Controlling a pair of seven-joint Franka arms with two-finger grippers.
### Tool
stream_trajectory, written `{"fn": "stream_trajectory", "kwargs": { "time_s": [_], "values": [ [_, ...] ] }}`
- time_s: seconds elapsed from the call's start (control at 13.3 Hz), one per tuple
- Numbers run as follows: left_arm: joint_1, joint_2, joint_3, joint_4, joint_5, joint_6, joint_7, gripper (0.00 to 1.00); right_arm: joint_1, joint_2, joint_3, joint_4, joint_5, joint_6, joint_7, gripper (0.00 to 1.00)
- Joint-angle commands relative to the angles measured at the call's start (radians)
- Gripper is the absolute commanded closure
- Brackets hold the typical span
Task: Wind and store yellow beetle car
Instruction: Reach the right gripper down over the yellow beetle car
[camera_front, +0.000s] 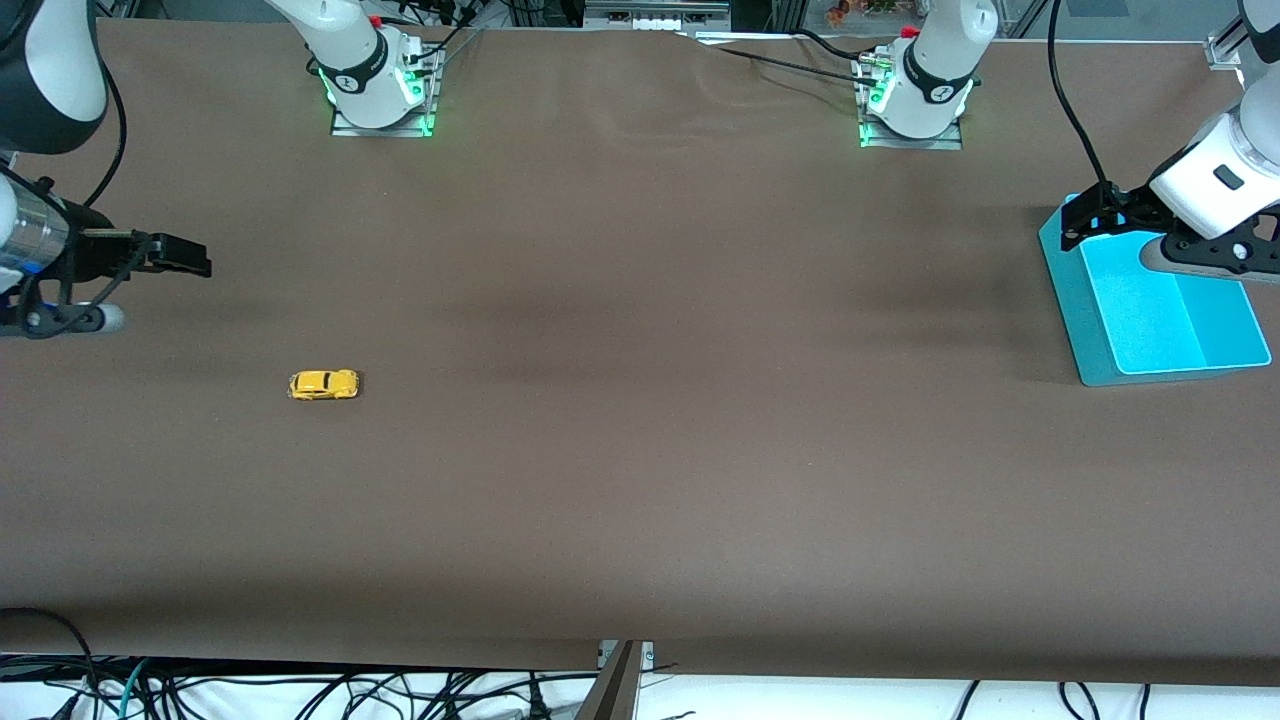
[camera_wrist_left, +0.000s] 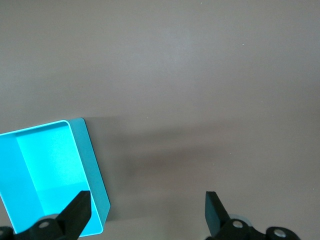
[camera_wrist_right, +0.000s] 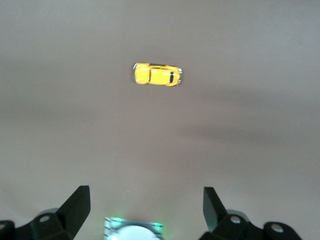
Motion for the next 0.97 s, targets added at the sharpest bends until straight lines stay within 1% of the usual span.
{"fn": "stream_trajectory", "kwargs": {
  "time_s": [0.0, 0.3, 0.6, 0.9],
  "values": [
    [0.01, 0.005, -0.006, 0.016, -0.02, -0.001, 0.009, 0.0, -0.01, 0.081, -0.007, 0.0, -0.02, -0.002, -0.28, 0.0],
    [0.01, 0.005, -0.005, 0.016, -0.02, -0.001, 0.009, 0.0, -0.004, 0.137, -0.005, -0.009, -0.025, 0.036, -0.482, 0.0],
    [0.01, 0.005, -0.005, 0.016, -0.02, -0.001, 0.008, 0.0, -0.015, 0.209, -0.008, -0.027, -0.017, 0.156, -0.794, 0.0],
    [0.012, 0.005, -0.005, 0.016, -0.02, -0.001, 0.008, 0.0, -0.017, 0.206, -0.005, -0.191, -0.015, 0.409, -0.939, 0.0]
  ]
}}
